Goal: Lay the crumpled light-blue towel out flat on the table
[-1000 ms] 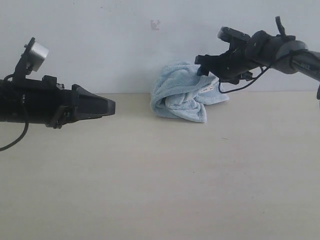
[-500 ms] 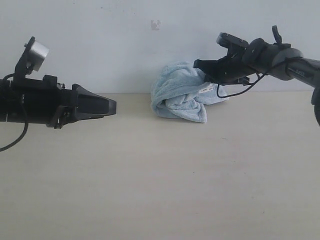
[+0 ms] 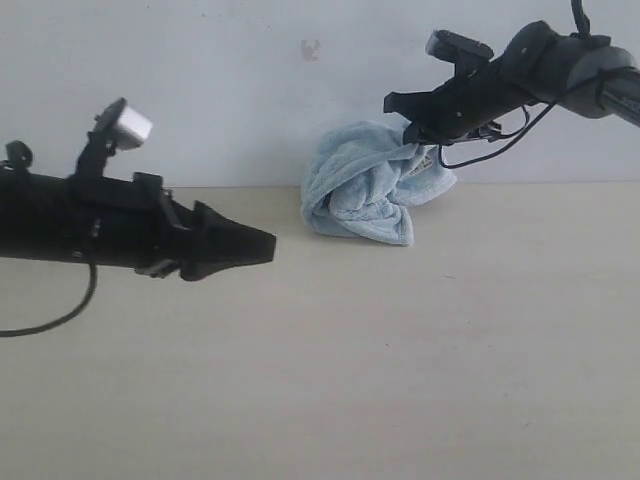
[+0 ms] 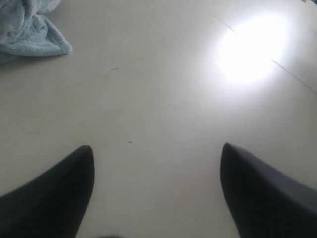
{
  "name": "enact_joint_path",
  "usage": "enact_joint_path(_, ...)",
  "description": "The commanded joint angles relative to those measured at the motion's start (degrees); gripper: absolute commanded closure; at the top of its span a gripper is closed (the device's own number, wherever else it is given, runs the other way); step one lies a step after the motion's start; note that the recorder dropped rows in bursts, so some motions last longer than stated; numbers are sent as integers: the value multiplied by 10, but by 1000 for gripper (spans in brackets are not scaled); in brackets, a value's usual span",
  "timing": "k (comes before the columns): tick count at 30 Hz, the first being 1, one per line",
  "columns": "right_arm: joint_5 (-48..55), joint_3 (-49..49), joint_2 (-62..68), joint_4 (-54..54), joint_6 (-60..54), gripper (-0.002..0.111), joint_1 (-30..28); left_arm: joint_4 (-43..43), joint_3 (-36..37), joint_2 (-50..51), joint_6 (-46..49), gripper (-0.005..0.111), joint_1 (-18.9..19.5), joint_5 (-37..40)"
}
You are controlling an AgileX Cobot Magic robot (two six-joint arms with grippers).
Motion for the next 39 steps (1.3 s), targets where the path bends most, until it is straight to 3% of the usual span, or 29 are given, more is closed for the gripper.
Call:
enact_joint_path(1, 23, -2, -22, -5, -16, 108, -3, -81, -13, 38, 135, 37, -42, -151)
enact_joint_path(7, 24, -2, -33, -7, -25, 108, -3, -81, -102, 122, 108, 37, -41, -238)
enact_joint_path(21, 33, -2, -34, 42, -96, 108, -5, -81, -342, 362, 265, 37, -41, -185)
enact_joint_path(39, 58, -2, -34, 102, -158, 108, -23, -81, -560, 502, 263, 38, -42, -216)
